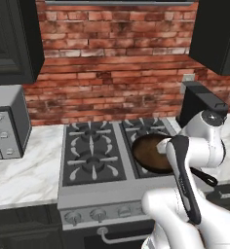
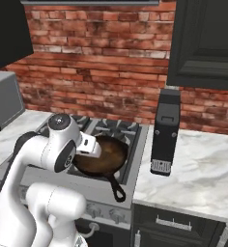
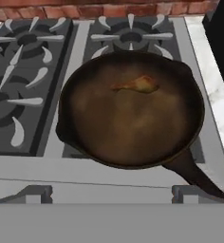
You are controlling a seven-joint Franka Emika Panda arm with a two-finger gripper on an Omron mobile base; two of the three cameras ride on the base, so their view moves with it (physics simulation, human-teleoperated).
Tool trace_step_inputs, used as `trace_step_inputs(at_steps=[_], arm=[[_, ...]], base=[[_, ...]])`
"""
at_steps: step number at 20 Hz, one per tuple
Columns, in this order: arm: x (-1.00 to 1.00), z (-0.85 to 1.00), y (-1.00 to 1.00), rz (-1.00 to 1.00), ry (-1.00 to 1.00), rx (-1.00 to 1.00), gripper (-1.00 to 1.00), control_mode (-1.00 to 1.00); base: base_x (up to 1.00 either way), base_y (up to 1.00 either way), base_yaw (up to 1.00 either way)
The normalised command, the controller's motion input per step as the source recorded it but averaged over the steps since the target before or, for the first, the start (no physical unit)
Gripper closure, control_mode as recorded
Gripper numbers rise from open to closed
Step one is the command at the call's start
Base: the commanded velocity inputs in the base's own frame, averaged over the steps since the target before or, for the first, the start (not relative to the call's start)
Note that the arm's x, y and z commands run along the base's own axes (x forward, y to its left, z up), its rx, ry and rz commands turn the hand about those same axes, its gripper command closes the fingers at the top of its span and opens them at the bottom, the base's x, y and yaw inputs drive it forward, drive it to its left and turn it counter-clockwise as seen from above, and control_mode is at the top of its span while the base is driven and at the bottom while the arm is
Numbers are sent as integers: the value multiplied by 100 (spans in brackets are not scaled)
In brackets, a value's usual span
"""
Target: Take the chicken drumsticks from the pan and place one on each plate on the dining counter.
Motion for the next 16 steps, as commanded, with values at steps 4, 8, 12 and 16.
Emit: trace_step_inputs(at_steps=[4, 8, 12, 16], arm=[[7, -1, 0, 26, 0, -11, -100, -100], [18, 0, 0, 9, 2, -20, -100, -100], [40, 0, 0, 0, 7, -14, -100, -100], [60, -6, -14, 0, 8, -2, -100, -100]], base=[[0, 0, 0], [0, 0, 0], [0, 0, 0], [0, 0, 0]])
